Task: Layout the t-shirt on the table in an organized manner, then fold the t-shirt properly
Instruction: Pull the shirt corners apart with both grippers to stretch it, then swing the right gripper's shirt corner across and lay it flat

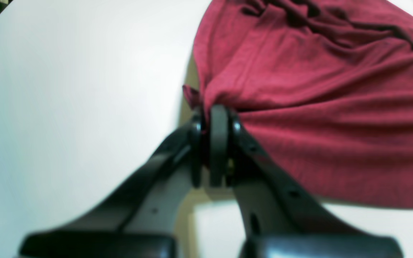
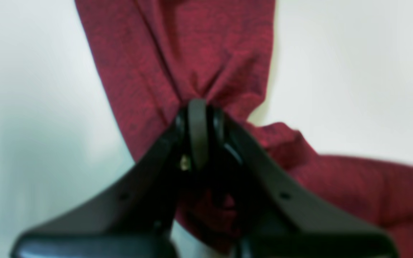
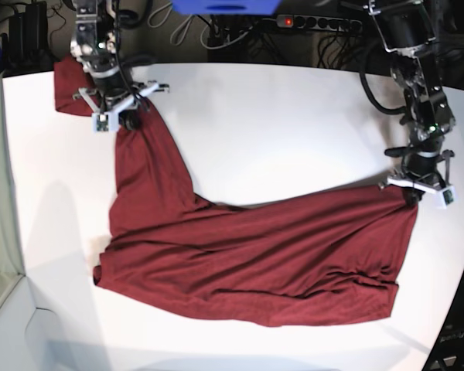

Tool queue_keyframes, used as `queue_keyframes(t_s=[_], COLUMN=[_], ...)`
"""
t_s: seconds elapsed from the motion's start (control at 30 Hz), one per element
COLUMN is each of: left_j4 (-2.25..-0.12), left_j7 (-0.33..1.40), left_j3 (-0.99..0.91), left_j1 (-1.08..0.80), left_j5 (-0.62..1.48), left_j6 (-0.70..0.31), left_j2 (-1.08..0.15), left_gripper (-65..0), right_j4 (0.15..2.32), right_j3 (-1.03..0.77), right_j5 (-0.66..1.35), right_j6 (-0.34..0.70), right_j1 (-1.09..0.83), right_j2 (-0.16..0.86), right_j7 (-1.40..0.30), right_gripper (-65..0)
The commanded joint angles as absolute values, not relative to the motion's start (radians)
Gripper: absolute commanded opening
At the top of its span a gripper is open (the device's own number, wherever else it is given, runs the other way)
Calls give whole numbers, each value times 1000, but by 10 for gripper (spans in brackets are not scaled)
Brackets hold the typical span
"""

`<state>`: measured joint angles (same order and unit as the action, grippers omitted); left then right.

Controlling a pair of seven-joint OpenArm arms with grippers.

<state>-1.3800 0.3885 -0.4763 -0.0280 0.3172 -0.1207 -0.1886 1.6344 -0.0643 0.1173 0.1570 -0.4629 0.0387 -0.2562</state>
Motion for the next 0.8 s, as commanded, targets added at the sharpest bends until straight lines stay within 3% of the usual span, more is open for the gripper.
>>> queue_keyframes(t_s=[0.0,0.5,0.77], left_j4=[-1400,-1423,-1455], left_j7=[361,361,361], left_j3=[-481,-483,-483], left_j1=[-19,-61,-93], left_j5=[321,325,372], left_j6=[-120,-120,-120], left_j2=[-206,-211,-213], left_gripper=[-647,-647,-647], right_j4=[1639,1897,1971], right_j3=[-64,-74,-84], right_j5=[110,113,113], right_j6=[156,156,156], right_j1=[-492,-673,-489], right_j2=[42,62,56], right_j7=[-318,-318,-325], right_gripper=[-650,-650,-650])
